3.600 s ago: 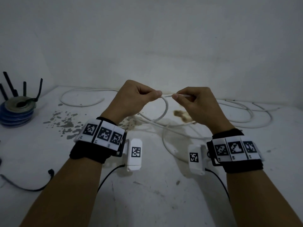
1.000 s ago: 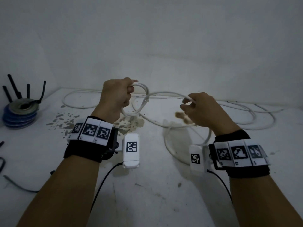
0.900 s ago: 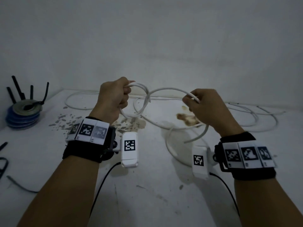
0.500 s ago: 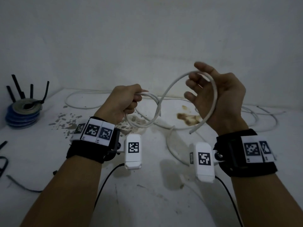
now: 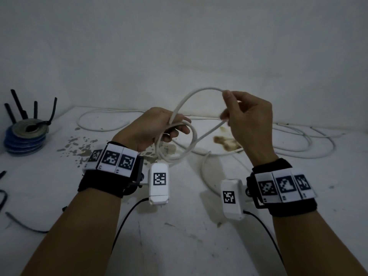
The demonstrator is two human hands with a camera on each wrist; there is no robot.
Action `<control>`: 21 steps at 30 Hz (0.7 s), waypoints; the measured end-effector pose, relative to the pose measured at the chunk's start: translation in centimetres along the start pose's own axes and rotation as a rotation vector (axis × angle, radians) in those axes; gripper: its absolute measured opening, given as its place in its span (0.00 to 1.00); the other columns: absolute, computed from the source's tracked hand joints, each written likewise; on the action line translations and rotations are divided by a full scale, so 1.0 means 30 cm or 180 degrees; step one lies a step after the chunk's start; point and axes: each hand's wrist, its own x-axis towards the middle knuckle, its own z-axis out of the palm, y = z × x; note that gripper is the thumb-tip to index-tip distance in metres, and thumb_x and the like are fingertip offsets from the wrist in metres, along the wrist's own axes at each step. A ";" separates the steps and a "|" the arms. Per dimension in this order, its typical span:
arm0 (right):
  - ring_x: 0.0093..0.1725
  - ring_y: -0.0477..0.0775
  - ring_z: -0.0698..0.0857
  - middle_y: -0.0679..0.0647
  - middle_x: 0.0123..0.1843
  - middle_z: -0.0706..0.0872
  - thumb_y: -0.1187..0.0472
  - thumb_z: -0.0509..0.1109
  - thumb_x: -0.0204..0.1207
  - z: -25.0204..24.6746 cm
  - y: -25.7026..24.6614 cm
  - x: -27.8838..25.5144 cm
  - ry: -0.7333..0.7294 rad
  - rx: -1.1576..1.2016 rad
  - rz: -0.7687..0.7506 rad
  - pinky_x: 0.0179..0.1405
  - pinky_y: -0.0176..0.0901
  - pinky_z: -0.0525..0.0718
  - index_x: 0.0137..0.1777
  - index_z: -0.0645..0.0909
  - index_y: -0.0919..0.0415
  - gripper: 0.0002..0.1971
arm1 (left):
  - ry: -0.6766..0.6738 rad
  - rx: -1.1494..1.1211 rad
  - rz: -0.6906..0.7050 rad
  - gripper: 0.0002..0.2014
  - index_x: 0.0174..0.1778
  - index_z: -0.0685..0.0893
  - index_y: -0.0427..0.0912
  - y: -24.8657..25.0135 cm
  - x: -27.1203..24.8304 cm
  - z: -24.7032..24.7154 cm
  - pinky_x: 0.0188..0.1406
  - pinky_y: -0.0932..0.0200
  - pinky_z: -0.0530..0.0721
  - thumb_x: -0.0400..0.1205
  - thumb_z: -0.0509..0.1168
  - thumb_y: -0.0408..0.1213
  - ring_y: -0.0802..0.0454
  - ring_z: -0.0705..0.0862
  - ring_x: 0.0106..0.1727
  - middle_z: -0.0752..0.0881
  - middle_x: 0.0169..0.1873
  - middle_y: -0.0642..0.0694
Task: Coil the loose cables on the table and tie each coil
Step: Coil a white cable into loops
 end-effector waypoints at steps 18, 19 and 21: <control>0.33 0.47 0.77 0.47 0.31 0.82 0.65 0.62 0.83 0.033 0.025 -0.008 -0.1551 -0.0397 0.0783 0.36 0.45 0.80 0.54 0.89 0.59 0.12 | 0.0391 0.1337 0.1370 0.09 0.50 0.86 0.46 -0.041 0.007 0.070 0.41 0.56 0.83 0.82 0.65 0.28 0.48 0.85 0.39 0.88 0.35 0.47; 0.30 0.43 0.76 0.44 0.30 0.82 0.63 0.65 0.83 0.037 0.024 -0.013 -0.1592 -0.0387 0.0692 0.34 0.38 0.77 0.54 0.89 0.58 0.10 | 0.0371 0.1299 0.1442 0.08 0.50 0.85 0.45 -0.042 0.008 0.076 0.40 0.56 0.82 0.82 0.65 0.28 0.48 0.84 0.38 0.88 0.36 0.43; 0.24 0.36 0.73 0.36 0.24 0.80 0.58 0.72 0.81 0.048 0.020 -0.035 -0.1714 -0.0470 0.0328 0.28 0.25 0.69 0.52 0.89 0.57 0.06 | 0.0292 0.1151 0.1502 0.05 0.52 0.82 0.43 -0.037 0.003 0.084 0.37 0.54 0.79 0.83 0.65 0.30 0.44 0.83 0.37 0.89 0.37 0.40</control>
